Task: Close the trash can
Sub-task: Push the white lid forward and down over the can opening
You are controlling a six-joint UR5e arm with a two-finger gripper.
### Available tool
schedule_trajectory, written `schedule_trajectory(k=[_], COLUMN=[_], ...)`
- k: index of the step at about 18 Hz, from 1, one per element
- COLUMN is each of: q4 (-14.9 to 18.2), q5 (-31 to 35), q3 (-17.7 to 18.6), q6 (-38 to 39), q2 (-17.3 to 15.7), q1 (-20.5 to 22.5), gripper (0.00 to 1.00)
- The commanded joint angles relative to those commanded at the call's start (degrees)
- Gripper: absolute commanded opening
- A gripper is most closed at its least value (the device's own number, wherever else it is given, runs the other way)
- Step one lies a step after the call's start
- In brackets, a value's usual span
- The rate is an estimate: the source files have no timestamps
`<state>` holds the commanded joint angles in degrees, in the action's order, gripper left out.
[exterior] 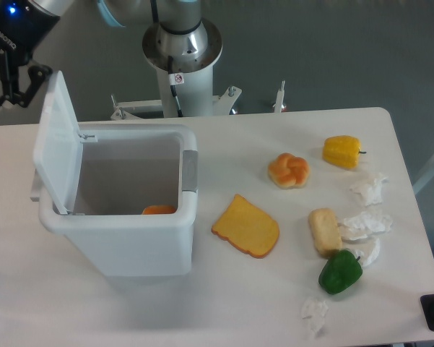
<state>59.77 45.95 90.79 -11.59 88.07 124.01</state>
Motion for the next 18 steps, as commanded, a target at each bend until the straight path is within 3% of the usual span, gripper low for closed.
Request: schedule_trajectory(k=[4, 11, 18], q4=[0.1, 0.1, 0.1], q5=[6.3, 7.4, 16.2], q3=[0.3, 0.1, -0.3], q6=[-5.2, -9.8, -11.6], q2=[0.3, 0.5, 2.4], q1=[0.6, 4.8, 5.2], gripper=[1.0, 1.0, 1.0])
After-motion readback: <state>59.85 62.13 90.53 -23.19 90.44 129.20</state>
